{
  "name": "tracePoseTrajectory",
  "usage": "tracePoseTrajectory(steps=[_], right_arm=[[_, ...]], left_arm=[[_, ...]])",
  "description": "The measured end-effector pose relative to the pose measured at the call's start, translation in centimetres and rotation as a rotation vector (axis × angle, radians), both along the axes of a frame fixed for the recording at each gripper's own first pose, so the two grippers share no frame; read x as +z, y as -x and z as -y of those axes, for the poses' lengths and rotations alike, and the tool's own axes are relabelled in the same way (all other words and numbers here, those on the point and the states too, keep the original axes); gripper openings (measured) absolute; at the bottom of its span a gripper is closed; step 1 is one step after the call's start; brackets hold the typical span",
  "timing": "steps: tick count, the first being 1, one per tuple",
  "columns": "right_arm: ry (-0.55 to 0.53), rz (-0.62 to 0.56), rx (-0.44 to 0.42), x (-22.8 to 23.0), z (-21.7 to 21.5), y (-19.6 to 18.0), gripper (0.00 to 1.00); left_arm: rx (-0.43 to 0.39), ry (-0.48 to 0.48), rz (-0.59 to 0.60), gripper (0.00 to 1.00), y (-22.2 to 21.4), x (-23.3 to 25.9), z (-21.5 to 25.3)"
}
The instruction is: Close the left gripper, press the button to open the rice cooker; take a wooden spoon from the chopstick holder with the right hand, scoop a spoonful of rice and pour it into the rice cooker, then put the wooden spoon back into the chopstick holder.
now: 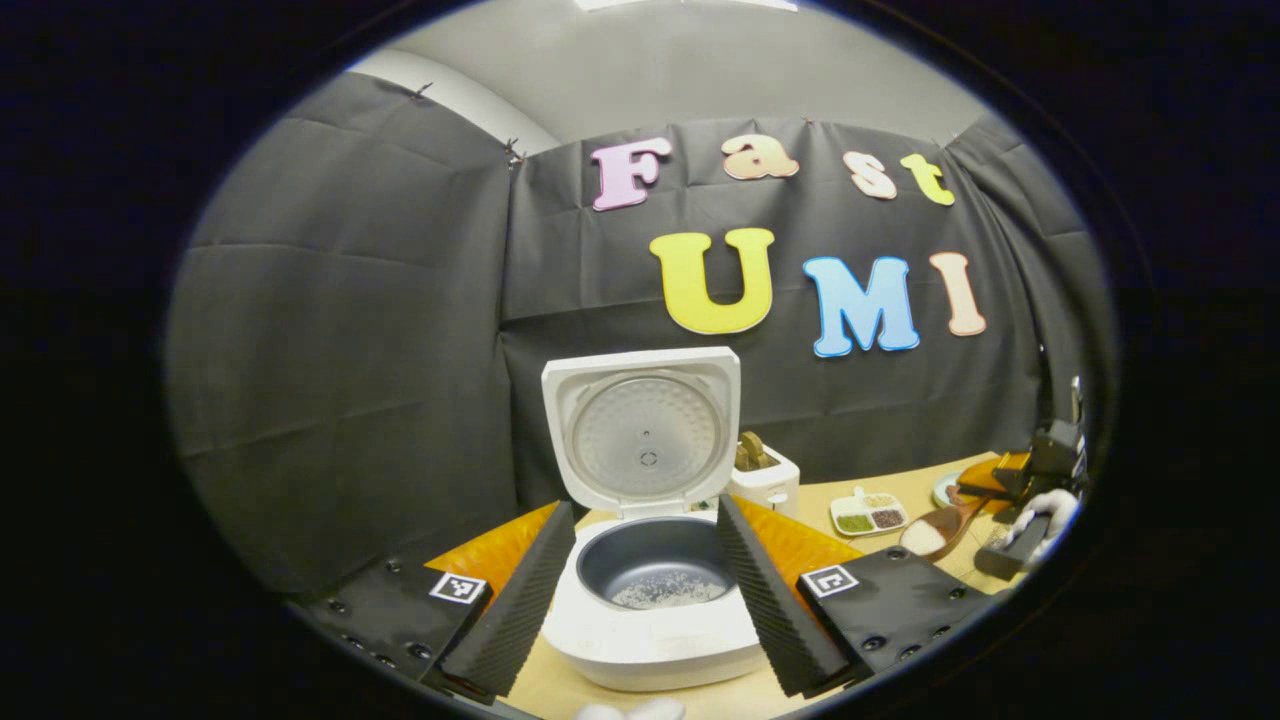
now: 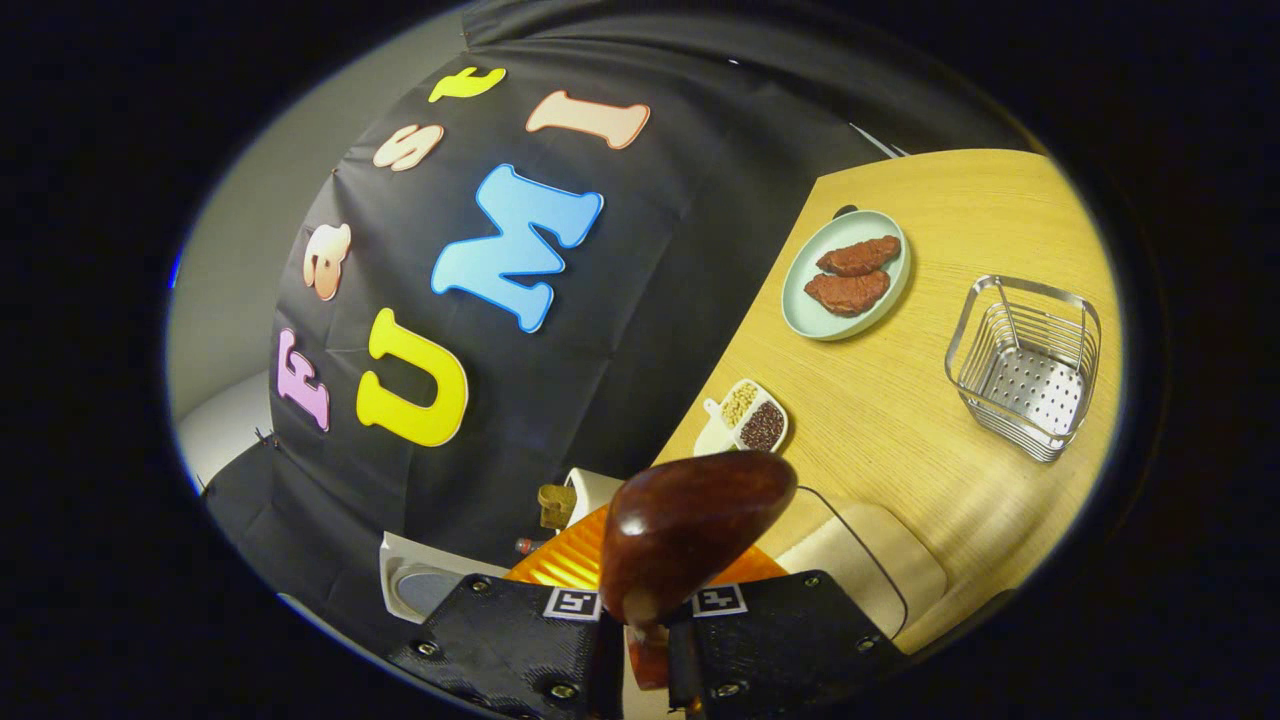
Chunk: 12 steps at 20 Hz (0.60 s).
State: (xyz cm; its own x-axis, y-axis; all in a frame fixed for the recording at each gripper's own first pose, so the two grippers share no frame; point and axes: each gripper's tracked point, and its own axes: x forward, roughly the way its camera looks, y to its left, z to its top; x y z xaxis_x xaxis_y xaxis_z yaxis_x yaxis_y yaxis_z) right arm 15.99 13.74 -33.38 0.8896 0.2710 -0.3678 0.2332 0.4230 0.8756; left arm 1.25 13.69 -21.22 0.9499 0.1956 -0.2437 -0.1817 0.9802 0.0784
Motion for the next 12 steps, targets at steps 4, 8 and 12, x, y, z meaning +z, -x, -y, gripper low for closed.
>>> tracePoseTrajectory(steps=[4, 8, 12], right_arm=[[-0.031, 0.041, 0.002, 4.7, -1.5, -1.1, 0.17], [-0.093, 0.063, 0.041, 8.4, -6.5, -2.0, 0.17], [-0.123, 0.072, 0.127, 10.4, -13.6, -2.7, 0.17]], left_arm=[[0.013, -0.001, 0.015, 1.00, 0.9, 0.4, -1.1], [0.039, -0.005, 0.023, 0.98, 1.9, 0.5, -2.5], [0.077, 0.014, 0.022, 0.96, 2.8, -0.1, -3.7]])
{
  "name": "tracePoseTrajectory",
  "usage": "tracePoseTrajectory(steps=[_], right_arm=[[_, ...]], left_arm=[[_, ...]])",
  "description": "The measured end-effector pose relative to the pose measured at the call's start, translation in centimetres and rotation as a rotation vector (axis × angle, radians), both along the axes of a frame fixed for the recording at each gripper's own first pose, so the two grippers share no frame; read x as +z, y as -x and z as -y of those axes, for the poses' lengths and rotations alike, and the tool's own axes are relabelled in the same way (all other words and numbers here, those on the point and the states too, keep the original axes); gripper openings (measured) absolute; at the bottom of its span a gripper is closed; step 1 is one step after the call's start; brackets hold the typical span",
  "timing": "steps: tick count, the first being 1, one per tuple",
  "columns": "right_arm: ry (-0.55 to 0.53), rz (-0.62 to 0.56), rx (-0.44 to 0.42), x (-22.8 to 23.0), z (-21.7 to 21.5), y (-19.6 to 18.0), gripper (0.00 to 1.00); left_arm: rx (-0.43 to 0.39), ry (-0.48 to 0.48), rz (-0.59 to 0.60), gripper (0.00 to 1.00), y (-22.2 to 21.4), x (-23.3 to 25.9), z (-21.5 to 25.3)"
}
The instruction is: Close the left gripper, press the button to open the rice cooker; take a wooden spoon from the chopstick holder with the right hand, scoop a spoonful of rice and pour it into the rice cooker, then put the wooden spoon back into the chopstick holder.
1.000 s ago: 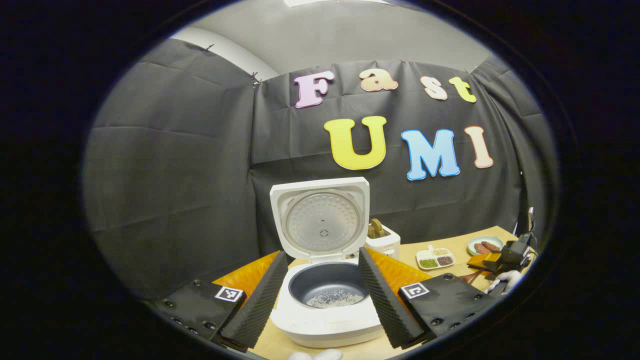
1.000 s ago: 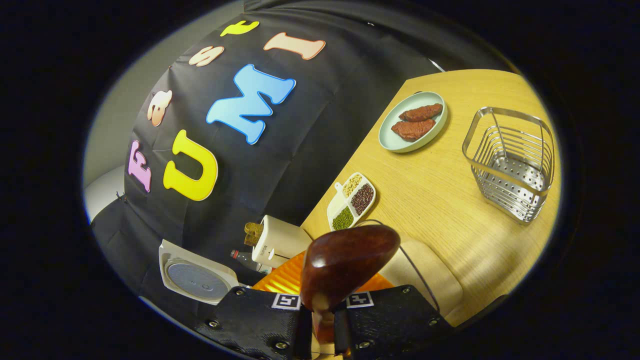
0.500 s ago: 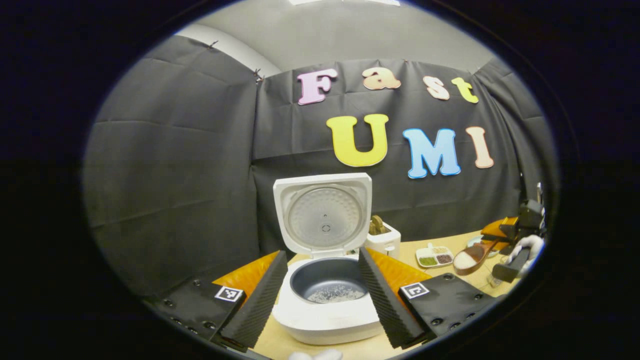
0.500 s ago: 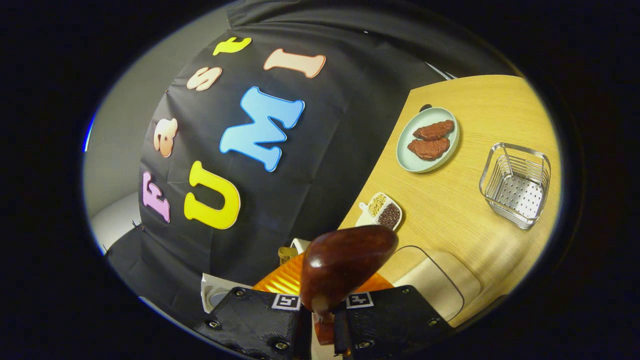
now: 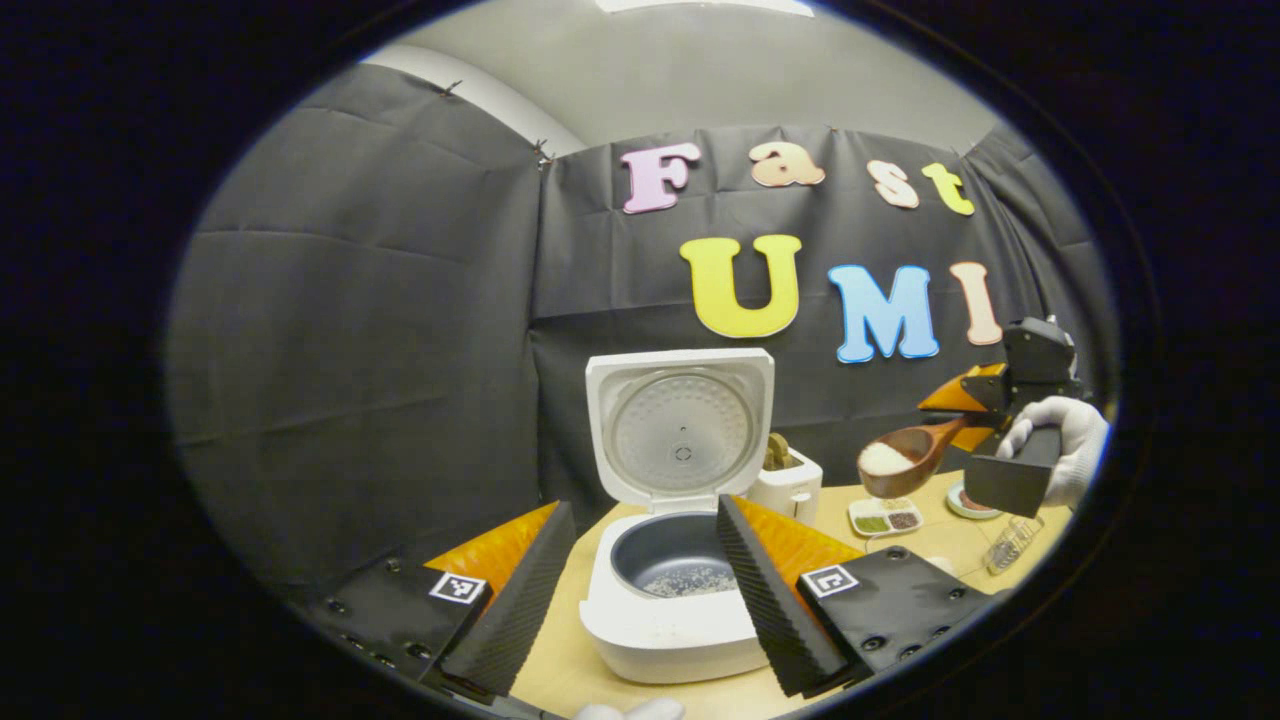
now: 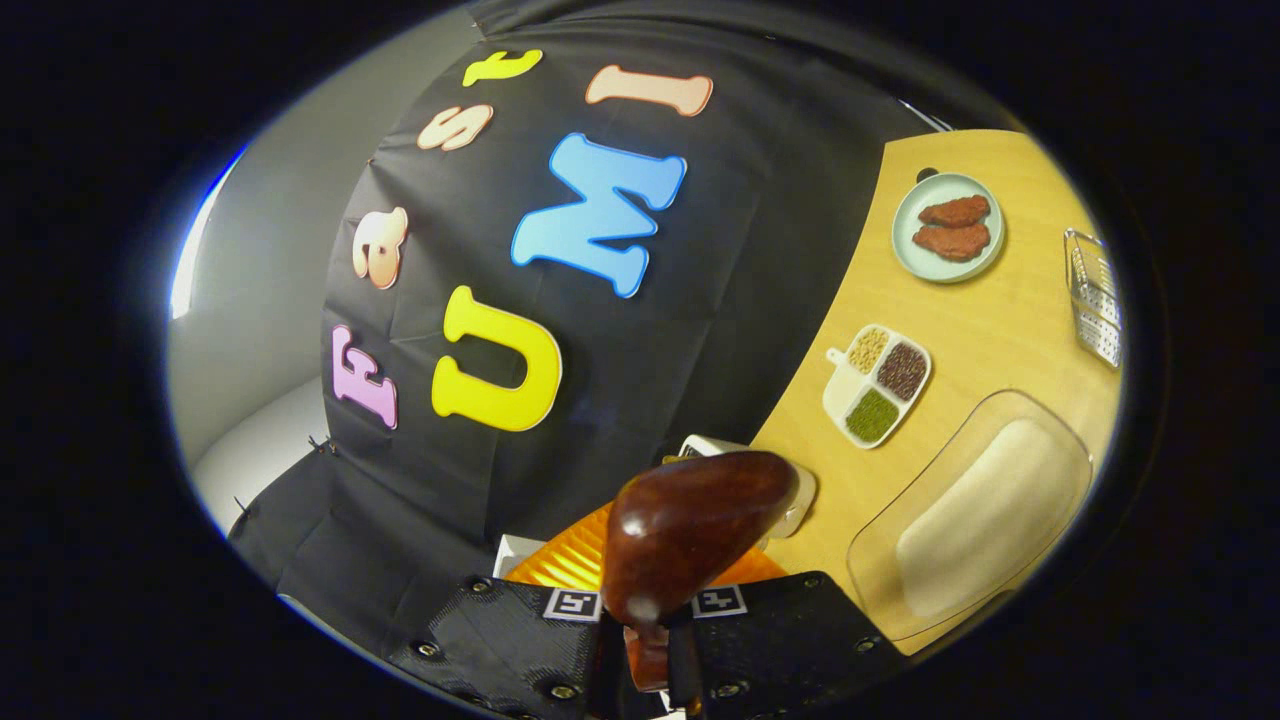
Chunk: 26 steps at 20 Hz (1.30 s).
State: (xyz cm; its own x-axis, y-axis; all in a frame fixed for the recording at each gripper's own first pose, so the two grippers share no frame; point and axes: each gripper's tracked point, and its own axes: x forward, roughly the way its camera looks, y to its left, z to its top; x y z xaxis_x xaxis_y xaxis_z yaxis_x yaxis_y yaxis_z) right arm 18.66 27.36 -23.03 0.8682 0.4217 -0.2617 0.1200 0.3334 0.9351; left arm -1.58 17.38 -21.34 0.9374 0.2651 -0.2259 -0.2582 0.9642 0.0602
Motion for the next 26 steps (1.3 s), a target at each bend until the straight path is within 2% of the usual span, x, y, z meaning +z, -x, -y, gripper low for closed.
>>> tracePoseTrajectory(steps=[2, 4, 5, 6, 10, 13, 17, 18, 20, 21, 23, 26], right_arm=[[-0.011, 0.001, 0.037, 0.0, -3.5, -0.2, 0.17], [0.007, -0.007, 0.078, -0.8, -7.0, -0.2, 0.17], [0.017, -0.012, 0.103, -1.4, -8.6, 0.0, 0.13], [0.030, -0.018, 0.123, -2.1, -10.3, 0.2, 0.17], [0.127, -0.020, 0.189, -5.5, -14.2, 1.2, 0.17], [0.263, 0.036, 0.214, -6.5, -15.1, 1.3, 0.17], [0.490, 0.166, 0.275, -5.9, -16.5, 1.2, 0.17], [0.543, 0.207, 0.279, -5.7, -17.0, 1.3, 0.17], [0.698, 0.295, 0.316, -4.7, -17.6, 1.2, 0.18], [0.774, 0.343, 0.345, -4.1, -18.0, 1.3, 0.17], [0.862, 0.420, 0.384, -3.2, -19.4, 1.6, 0.18], [1.005, 0.531, 0.430, -2.5, -20.9, 2.3, 0.17]], left_arm=[[0.019, 0.011, 0.002, 1.00, 0.3, -0.2, -0.3], [0.035, 0.015, 0.007, 0.98, 0.5, 0.0, -0.7], [0.042, 0.017, 0.006, 0.98, 0.6, -0.3, -0.9], [0.048, 0.017, 0.005, 0.98, 0.8, -0.4, -1.0], [0.061, 0.000, 0.002, 0.98, 1.1, -0.4, -1.7], [0.070, -0.003, -0.003, 0.98, 1.3, -0.5, -2.3], [0.078, -0.012, -0.012, 0.98, 1.8, -1.0, -2.7], [0.080, -0.013, -0.015, 0.96, 1.9, -1.2, -2.8], [0.083, -0.015, -0.024, 1.00, 2.4, -1.5, -3.0], [0.084, -0.015, -0.023, 0.98, 2.5, -1.4, -3.1], [0.087, -0.017, -0.023, 1.00, 2.7, -1.4, -3.2], [0.093, -0.013, -0.023, 0.96, 2.7, -1.4, -3.6]])
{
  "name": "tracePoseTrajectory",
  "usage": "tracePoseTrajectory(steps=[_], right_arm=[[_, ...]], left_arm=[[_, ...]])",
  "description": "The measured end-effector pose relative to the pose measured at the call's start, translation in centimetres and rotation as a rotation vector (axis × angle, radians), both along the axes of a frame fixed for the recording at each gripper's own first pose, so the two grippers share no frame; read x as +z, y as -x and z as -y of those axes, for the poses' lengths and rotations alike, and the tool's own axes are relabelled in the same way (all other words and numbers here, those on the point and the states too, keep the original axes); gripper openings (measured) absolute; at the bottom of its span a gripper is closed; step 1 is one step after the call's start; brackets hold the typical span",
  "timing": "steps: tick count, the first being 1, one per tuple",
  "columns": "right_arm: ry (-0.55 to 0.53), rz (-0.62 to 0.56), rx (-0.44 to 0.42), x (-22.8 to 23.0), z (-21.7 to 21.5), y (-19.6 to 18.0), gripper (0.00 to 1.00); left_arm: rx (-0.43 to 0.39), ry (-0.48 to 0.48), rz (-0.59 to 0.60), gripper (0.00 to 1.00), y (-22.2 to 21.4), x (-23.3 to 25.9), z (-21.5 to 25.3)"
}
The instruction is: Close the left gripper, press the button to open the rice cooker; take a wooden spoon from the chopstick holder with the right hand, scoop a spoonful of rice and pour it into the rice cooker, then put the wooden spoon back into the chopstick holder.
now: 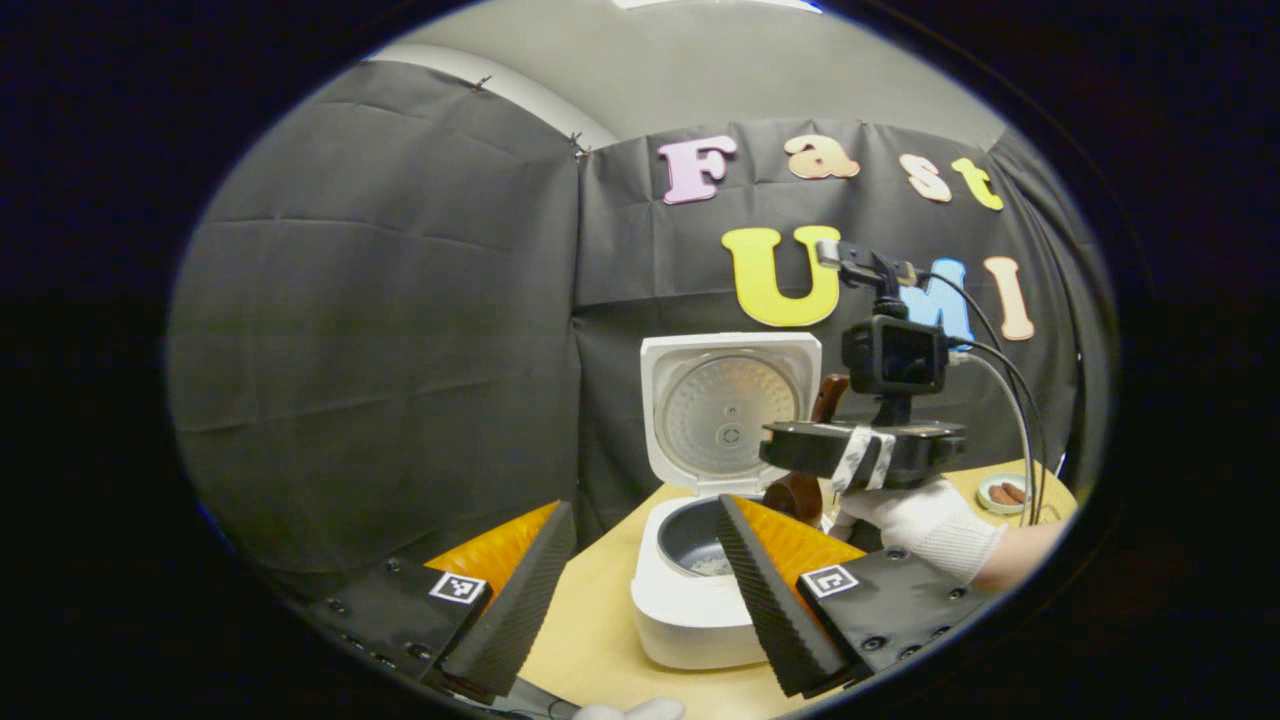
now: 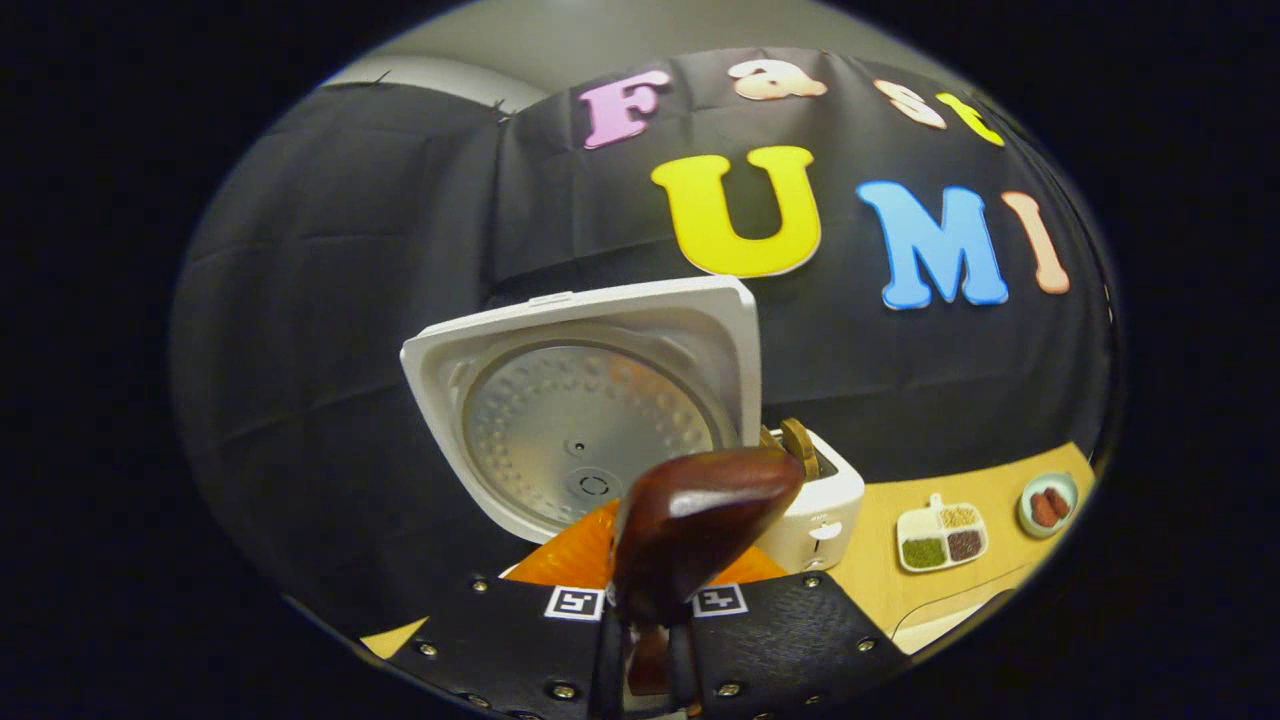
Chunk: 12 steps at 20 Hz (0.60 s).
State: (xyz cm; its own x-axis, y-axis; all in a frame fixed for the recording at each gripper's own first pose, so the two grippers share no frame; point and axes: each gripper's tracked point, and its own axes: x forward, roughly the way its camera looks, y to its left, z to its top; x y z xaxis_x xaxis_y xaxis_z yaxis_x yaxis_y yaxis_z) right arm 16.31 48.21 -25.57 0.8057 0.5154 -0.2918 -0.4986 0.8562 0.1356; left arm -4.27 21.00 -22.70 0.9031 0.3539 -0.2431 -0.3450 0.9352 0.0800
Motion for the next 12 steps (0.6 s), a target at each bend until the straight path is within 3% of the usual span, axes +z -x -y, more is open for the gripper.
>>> tracePoseTrajectory(steps=[7, 12], right_arm=[[0.309, 0.201, 0.138, 0.0, -2.1, 1.2, 0.17], [0.373, 0.252, 0.203, -0.5, -3.1, 2.6, 0.17]], left_arm=[[0.018, 0.012, -0.004, 0.96, 0.4, -0.1, -0.9], [0.020, 0.008, -0.010, 0.96, 0.5, -0.3, -1.0]])
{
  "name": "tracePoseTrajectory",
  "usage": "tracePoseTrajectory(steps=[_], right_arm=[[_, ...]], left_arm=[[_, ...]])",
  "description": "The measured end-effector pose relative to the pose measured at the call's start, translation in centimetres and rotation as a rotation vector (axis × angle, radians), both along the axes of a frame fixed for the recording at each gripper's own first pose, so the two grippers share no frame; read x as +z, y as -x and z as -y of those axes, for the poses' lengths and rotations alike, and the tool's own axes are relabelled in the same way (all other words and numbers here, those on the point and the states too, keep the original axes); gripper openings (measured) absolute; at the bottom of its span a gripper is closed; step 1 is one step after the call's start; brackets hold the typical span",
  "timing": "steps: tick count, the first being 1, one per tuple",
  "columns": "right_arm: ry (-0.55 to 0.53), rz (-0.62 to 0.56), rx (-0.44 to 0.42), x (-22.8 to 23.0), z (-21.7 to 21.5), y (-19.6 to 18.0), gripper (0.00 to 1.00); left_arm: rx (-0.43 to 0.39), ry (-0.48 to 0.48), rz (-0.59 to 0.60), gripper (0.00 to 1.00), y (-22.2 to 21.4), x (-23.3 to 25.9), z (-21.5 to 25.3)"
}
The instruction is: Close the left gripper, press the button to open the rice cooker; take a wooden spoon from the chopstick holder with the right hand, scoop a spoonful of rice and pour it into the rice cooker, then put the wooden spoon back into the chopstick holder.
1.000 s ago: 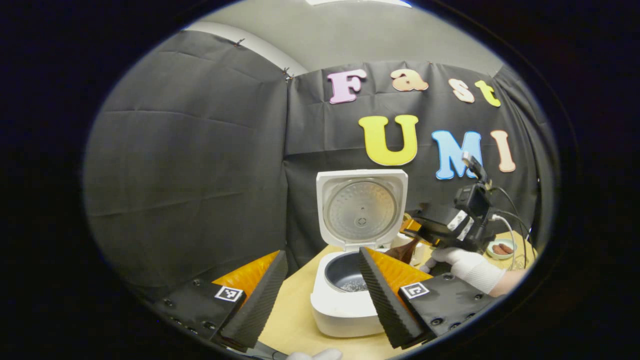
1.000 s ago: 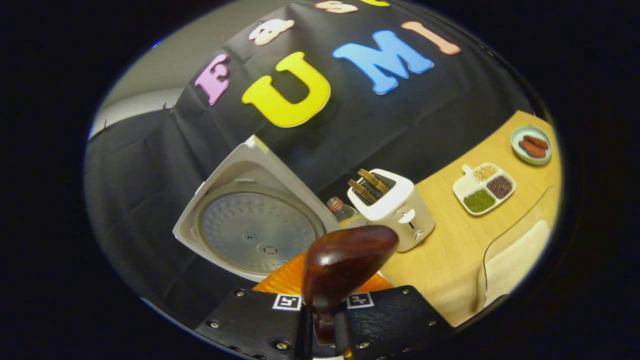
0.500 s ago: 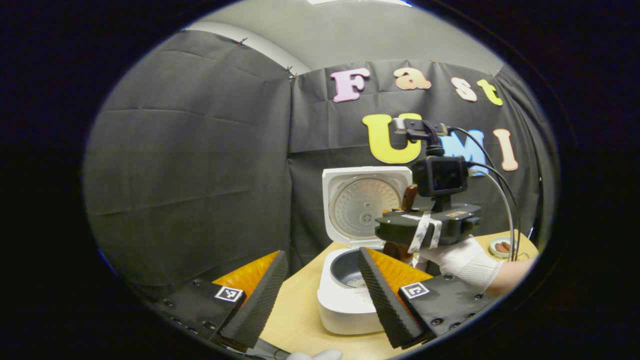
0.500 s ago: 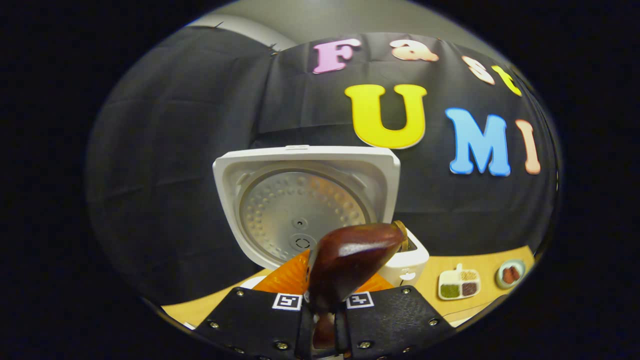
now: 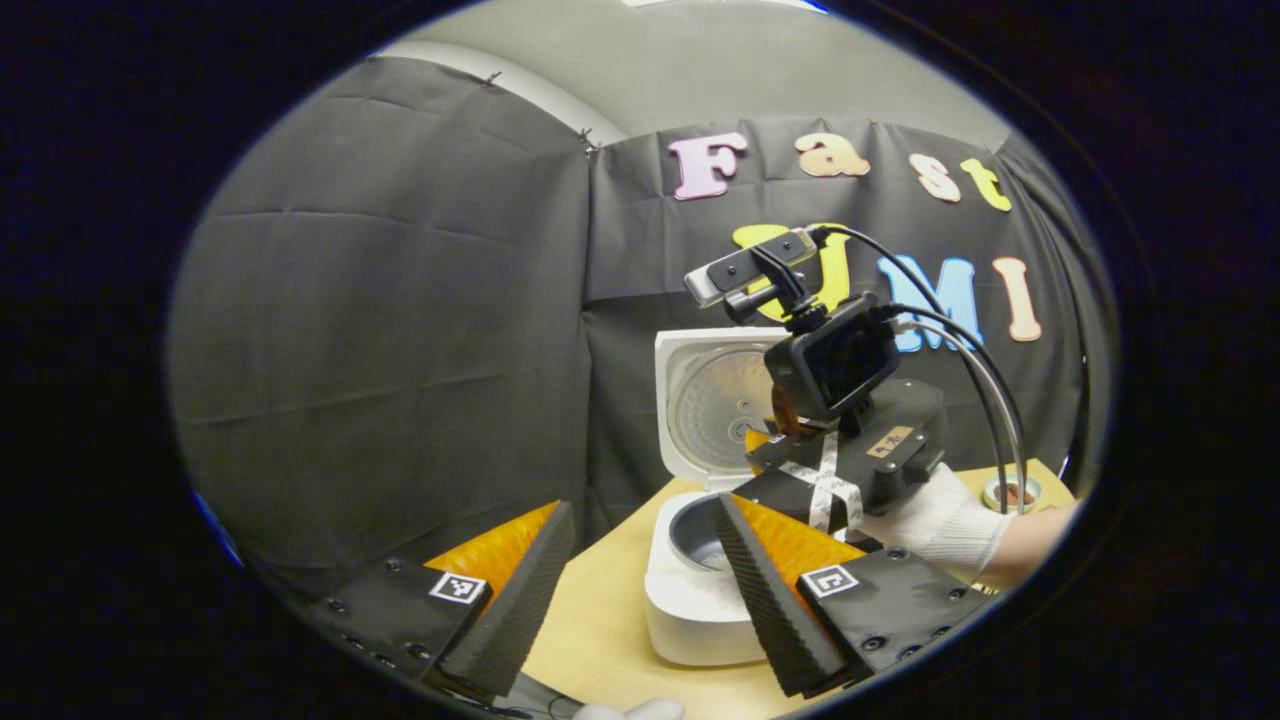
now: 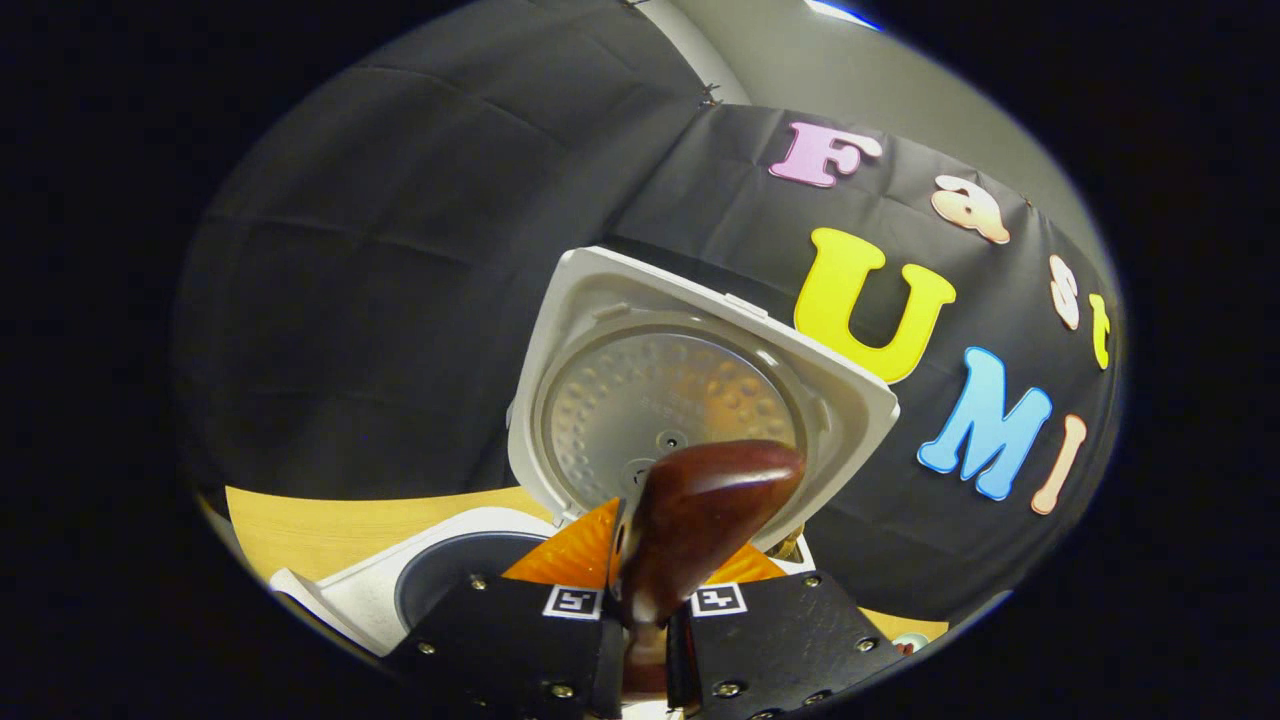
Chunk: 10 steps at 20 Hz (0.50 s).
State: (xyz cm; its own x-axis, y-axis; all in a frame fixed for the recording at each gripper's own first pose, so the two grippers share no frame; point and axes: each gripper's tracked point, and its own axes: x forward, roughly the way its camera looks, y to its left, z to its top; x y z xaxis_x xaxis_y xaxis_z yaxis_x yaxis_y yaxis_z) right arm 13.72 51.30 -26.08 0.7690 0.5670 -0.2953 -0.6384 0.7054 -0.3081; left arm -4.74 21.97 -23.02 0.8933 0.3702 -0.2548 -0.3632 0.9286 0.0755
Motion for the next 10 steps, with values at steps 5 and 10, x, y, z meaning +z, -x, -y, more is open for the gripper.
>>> tracePoseTrajectory(steps=[5, 10], right_arm=[[-0.178, -0.123, -0.039, 1.2, 1.6, -1.2, 0.17], [-0.613, -0.303, -0.150, 6.5, 6.1, -3.7, 0.17]], left_arm=[[-0.005, -0.009, 0.005, 0.96, 0.1, 0.7, 0.1], [-0.040, -0.030, 0.020, 0.98, -0.4, 1.8, 1.3]])
